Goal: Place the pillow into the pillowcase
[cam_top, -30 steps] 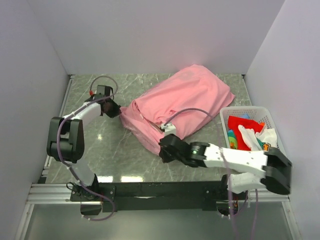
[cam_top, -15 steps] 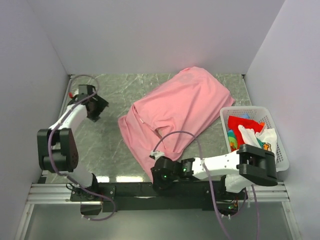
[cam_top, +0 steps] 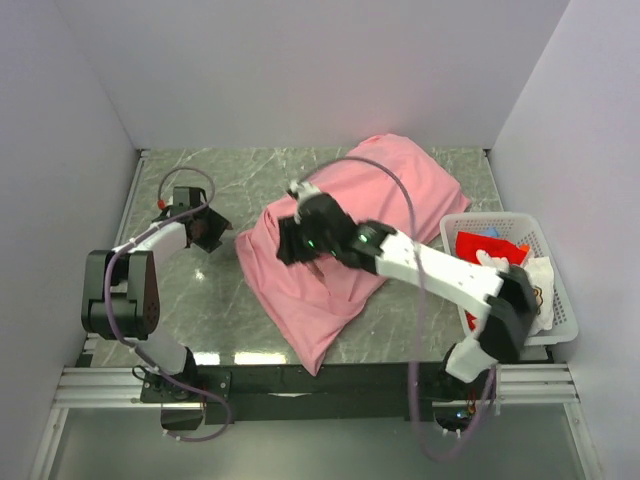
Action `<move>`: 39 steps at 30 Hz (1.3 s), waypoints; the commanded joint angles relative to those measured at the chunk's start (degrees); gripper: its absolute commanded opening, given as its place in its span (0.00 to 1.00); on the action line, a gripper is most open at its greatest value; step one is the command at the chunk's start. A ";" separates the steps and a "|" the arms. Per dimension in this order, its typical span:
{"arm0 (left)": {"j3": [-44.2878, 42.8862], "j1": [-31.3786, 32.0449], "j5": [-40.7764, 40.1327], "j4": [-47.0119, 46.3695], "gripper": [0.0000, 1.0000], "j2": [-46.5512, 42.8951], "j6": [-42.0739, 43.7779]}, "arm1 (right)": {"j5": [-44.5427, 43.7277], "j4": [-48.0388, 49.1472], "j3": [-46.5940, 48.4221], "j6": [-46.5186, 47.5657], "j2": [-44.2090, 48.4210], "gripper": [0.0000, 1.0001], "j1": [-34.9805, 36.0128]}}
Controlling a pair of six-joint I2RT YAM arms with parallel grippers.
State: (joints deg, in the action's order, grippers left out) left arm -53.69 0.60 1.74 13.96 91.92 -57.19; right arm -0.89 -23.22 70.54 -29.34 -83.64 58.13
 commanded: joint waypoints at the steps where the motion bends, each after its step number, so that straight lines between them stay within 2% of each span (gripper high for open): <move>1: -1.50 1.33 3.10 -4.99 0.54 3.34 -2.14 | 3.51 -2.96 18.36 10.62 -16.79 0.54 -5.91; 2: -1.76 1.33 2.92 -4.99 0.52 3.96 -2.14 | 4.65 -5.23 26.32 11.58 -23.35 0.51 -7.57; 5: -2.03 1.42 2.57 -5.17 0.48 5.11 -2.14 | 6.51 -8.84 40.05 12.82 -34.26 0.49 -9.26; 8: -1.86 1.42 2.74 -5.60 0.42 5.90 -2.22 | 3.79 -12.88 51.48 13.96 -43.15 0.49 -10.22; 11: -1.33 1.42 2.74 -6.04 0.36 5.90 -2.66 | 1.33 -14.83 57.76 13.52 -48.97 0.47 -11.54; 19: -0.89 1.42 3.36 -6.48 0.28 5.82 -2.75 | -3.68 -13.43 57.25 12.91 -52.33 0.47 -13.83; 22: -0.54 1.42 3.80 -7.19 0.25 5.81 -3.02 | -2.63 -10.54 53.22 12.56 -51.37 0.48 -13.92; 28: -0.71 1.51 3.98 -7.01 0.19 5.82 -3.11 | 1.93 -9.30 52.86 10.98 -53.04 0.47 -13.66; 34: -0.98 1.51 3.89 -6.57 0.16 5.81 -2.84 | 2.29 -5.70 47.24 9.31 -49.88 0.46 -12.34; 39: -1.15 1.51 3.89 -6.57 0.13 5.47 -2.84 | 2.64 -6.75 49.34 8.87 -51.98 0.43 -12.42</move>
State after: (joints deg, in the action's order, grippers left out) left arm -53.80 1.98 5.15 8.75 98.13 -59.70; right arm 1.13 -30.74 118.15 -19.66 -136.03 45.32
